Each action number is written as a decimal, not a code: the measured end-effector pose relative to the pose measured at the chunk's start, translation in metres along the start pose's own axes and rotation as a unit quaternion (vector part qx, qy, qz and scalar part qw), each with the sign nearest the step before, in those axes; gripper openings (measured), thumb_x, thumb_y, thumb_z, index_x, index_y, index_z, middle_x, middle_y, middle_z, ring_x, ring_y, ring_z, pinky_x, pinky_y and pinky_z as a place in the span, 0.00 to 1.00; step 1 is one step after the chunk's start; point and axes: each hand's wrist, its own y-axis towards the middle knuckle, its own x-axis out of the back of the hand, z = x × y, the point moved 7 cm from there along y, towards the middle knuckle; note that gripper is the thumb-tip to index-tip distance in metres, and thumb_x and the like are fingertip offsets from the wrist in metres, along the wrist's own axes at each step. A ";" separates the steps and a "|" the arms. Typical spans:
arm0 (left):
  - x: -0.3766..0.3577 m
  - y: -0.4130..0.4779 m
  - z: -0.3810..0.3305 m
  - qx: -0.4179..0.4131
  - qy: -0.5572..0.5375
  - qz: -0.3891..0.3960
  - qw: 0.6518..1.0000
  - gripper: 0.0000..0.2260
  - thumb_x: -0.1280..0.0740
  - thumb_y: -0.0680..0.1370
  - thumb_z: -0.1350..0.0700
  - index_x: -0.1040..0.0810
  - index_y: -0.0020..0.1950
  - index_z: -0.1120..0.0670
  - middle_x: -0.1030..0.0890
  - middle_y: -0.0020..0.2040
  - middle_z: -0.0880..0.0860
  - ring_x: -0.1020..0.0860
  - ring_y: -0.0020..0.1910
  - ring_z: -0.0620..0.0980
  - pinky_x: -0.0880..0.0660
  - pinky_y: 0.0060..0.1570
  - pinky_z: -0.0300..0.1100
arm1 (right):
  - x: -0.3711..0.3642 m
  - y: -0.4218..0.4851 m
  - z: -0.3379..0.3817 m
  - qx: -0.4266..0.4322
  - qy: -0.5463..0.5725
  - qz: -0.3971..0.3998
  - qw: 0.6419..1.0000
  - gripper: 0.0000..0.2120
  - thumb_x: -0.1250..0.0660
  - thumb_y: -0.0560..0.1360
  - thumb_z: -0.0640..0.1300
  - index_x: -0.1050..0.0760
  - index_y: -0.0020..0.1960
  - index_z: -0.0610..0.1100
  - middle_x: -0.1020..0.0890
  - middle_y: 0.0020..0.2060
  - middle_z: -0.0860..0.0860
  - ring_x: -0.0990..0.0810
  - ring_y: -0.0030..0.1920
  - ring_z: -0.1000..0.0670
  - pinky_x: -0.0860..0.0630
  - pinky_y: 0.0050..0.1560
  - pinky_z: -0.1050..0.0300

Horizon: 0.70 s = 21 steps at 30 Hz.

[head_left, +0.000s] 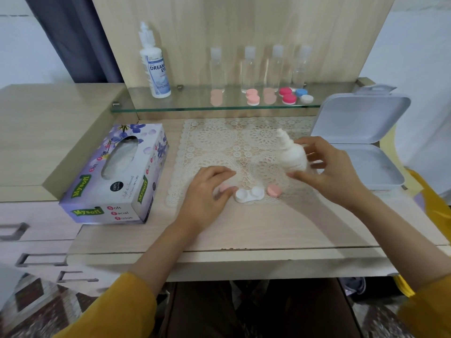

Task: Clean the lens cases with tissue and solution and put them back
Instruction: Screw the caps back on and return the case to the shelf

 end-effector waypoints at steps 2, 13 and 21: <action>0.011 0.001 0.006 -0.014 0.039 -0.040 0.998 0.13 0.36 0.73 0.55 0.20 0.53 0.60 0.21 0.51 0.56 0.28 0.52 0.47 0.35 0.55 0.30 | -0.001 -0.002 -0.007 -0.021 0.056 -0.029 0.998 0.24 0.24 0.64 0.39 0.31 0.55 0.48 0.22 0.47 0.51 0.22 0.45 0.51 0.25 0.45 0.62; 0.019 0.018 0.024 0.128 -0.009 0.013 0.992 0.15 0.29 0.71 0.64 0.21 0.57 0.54 0.21 0.45 0.52 0.23 0.40 0.45 0.25 0.48 0.36 | -0.019 -0.017 -0.034 -0.068 0.162 -0.093 0.980 0.25 0.25 0.65 0.36 0.33 0.55 0.50 0.21 0.46 0.57 0.22 0.45 0.64 0.26 0.44 0.71; 0.000 0.089 -0.083 0.053 -0.198 0.071 0.976 0.12 0.26 0.68 0.60 0.21 0.47 0.48 0.21 0.40 0.43 0.23 0.37 0.36 0.28 0.42 0.27 | -0.022 -0.022 -0.032 -0.088 0.258 -0.113 0.955 0.19 0.26 0.65 0.34 0.29 0.47 0.51 0.19 0.44 0.54 0.20 0.45 0.58 0.22 0.42 0.60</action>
